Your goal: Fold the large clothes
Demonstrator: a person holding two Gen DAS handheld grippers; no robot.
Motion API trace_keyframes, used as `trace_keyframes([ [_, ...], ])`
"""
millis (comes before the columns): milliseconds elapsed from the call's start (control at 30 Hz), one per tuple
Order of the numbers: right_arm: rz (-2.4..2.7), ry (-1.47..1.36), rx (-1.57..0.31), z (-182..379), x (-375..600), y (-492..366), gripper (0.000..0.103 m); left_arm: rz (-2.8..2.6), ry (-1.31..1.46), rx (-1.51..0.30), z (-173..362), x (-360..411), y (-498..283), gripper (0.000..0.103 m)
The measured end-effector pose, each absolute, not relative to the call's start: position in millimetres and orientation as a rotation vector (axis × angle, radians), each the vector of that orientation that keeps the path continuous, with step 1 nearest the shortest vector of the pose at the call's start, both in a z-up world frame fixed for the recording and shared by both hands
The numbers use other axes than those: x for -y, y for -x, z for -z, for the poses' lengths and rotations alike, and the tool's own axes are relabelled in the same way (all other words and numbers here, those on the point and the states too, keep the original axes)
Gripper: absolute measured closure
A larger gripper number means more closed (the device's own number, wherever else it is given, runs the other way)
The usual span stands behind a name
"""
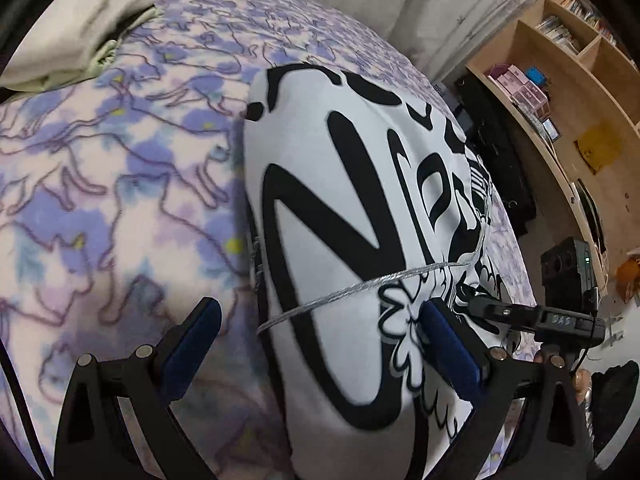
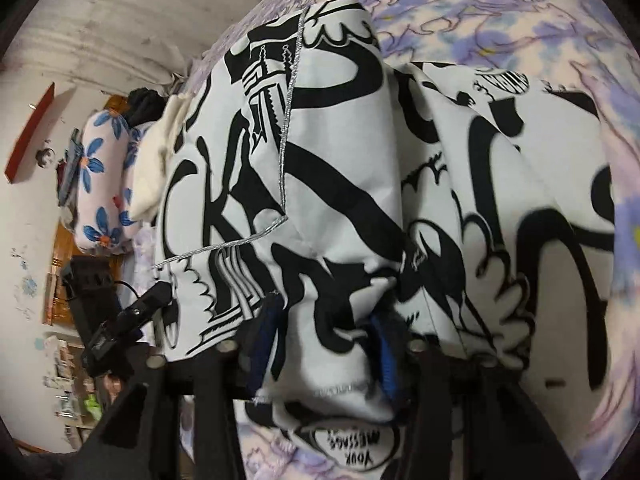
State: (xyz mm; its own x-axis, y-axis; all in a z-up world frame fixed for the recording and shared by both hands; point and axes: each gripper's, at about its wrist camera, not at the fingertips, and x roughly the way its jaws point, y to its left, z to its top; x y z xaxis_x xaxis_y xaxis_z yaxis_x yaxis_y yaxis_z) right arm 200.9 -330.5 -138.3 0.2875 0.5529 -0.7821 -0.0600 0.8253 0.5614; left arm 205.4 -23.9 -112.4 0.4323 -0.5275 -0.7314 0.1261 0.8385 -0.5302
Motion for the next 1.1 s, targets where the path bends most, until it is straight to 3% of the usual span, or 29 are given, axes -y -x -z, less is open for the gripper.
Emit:
trace_keyframes([
  [133, -0.418, -0.422, -1.132, 114, 328, -186, 0.085, 0.429, 0.366, -1.052, 103, 42, -204, 0.004],
  [300, -0.352, -0.352, -0.894, 41, 341, -137, 0.088, 0.468, 0.319, -1.001, 79, 64, -194, 0.005],
  [433, -0.283, -0.341, -0.801, 14, 362, -117, 0.088, 0.493, 0.289, -0.956, 59, 75, -187, 0.006],
  [533, -0.213, -0.340, -0.833, 35, 380, -120, 0.089, 0.459, 0.216, -0.941, 58, 93, -186, 0.007],
  [700, -0.117, -0.457, -0.968, 127, 412, -138, 0.088, 0.375, 0.054, -0.959, 76, 128, -187, 0.007],
  [800, -0.086, -0.521, -0.949, 137, 415, -136, 0.088, 0.318, -0.049, -0.941, 81, 143, -183, 0.006],
  [1000, -0.008, -0.426, -0.998, 105, 401, -140, 0.077, 0.340, 0.008, -0.947, 79, 132, -183, 0.006],
  [1100, 0.050, -0.377, -0.958, 82, 397, -138, 0.063, 0.351, 0.035, -0.963, 76, 128, -187, 0.006],
])
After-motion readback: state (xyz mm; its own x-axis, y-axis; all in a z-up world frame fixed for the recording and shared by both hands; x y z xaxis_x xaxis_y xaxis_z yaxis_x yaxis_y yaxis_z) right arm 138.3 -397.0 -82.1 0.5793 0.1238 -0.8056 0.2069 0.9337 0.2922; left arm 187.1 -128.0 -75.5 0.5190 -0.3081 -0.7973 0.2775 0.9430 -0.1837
